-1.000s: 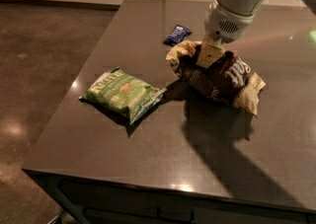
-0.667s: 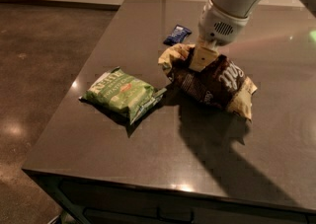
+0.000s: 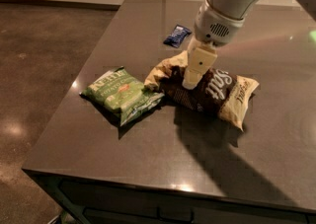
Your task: Move brown chip bag near green jalapeno chip bag
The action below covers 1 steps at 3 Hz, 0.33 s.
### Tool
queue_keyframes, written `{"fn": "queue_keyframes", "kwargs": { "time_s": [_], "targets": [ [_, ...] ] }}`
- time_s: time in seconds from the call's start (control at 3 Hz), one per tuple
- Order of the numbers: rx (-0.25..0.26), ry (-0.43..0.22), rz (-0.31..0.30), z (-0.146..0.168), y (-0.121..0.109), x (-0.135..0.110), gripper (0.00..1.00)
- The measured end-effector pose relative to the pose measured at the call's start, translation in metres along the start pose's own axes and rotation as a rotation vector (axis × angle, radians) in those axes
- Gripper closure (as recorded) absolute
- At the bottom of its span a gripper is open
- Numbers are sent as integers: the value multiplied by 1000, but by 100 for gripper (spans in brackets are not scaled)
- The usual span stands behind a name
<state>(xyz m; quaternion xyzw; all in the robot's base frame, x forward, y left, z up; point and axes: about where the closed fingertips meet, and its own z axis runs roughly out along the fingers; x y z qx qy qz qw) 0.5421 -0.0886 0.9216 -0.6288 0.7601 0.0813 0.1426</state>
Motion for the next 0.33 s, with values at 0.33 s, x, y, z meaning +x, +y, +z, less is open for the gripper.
{"fn": "queue_keyframes", "kwargs": {
  "time_s": [0.33],
  "targets": [
    [2, -2, -1, 0, 0, -1, 0]
  ]
}}
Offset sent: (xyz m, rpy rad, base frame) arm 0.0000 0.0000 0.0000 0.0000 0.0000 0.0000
